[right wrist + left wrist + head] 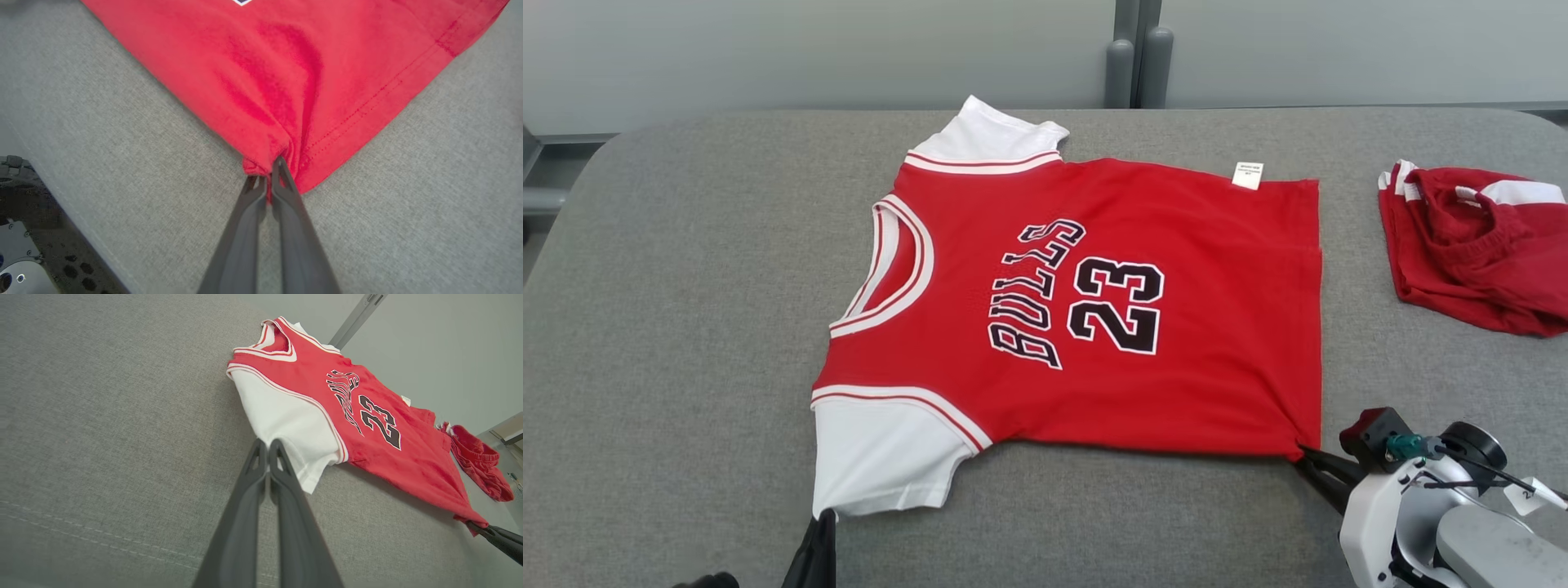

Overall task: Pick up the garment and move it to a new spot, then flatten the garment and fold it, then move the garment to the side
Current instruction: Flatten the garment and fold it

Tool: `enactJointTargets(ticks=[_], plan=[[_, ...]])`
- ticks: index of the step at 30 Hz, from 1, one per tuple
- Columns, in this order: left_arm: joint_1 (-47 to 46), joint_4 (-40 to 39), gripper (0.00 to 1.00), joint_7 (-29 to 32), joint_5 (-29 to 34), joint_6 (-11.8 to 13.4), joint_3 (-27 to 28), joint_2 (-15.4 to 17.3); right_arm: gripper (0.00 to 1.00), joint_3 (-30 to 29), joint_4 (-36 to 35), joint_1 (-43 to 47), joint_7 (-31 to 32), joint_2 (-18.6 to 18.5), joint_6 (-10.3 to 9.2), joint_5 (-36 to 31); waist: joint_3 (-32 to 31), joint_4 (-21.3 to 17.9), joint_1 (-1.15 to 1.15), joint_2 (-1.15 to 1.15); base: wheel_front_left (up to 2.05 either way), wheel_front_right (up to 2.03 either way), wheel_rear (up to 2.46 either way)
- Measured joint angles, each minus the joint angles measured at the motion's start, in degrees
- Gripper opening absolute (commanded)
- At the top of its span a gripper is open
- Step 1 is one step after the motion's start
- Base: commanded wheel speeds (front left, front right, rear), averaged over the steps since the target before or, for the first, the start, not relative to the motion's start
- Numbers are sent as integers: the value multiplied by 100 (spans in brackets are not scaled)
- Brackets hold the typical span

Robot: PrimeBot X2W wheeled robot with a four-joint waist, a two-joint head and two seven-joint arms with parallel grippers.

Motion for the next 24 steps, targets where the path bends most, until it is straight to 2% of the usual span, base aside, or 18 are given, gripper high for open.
enactJointTargets(ticks=[9,17,19,20,22,23,24], plan=[[303,-167,0,192,3,46,89,140,0,22,-122,243,30,-152,-103,36,30,-91,0,0,0,0,0],[476,-229,0,428,-13,53,274,285,0,15,-248,321,31,-145,-169,45,47,-160,0,0,0,0,0],[505,-207,0,456,-12,53,272,288,16,15,-249,339,31,-137,-176,45,49,-166,0,0,0,0,0],[513,-186,0,487,-13,53,264,288,21,12,-249,350,31,-130,-212,54,51,-171,0,0,0,0,0],[513,-130,0,531,-13,53,248,286,39,-1,-249,355,31,-104,-222,107,55,-179,0,0,0,0,0],[510,-88,0,542,3,53,236,292,65,-12,-249,361,31,-87,-246,118,56,-184,0,0,0,0,0],[498,-49,0,547,43,53,224,301,100,-30,-252,375,27,-63,-263,146,56,-190,0,0,0,0,0]])
